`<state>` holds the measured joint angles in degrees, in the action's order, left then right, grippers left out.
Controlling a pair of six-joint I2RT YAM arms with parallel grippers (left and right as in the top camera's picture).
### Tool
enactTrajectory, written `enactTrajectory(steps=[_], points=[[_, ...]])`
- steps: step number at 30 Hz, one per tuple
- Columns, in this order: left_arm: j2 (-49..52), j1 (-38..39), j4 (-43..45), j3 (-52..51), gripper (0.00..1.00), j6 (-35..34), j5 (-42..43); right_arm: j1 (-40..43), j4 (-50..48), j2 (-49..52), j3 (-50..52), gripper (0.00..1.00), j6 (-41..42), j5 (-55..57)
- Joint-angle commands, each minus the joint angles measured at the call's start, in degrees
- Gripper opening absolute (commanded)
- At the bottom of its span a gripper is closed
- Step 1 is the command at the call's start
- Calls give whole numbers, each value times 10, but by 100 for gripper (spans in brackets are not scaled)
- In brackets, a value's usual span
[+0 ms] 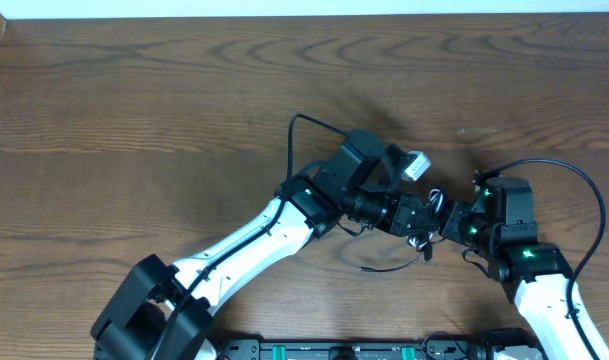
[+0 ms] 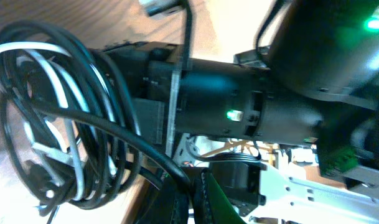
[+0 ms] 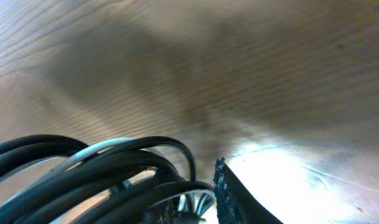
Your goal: Untangle cables
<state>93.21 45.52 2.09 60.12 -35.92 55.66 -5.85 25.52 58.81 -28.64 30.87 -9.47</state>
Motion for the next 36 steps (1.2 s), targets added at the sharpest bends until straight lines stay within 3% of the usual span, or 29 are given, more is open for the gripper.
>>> enactTrajectory(steps=[1,10,22,36], points=[[-15,1,24,-3,7,7,90,7,12,1,2,20,49,77],[-15,-42,84,-3,8,-11,192,43,38,1,2,21,56,96],[-15,-168,85,-3,7,-14,180,67,76,1,2,22,56,96],[-15,-181,14,-3,7,-12,-16,67,105,1,2,22,55,61]])
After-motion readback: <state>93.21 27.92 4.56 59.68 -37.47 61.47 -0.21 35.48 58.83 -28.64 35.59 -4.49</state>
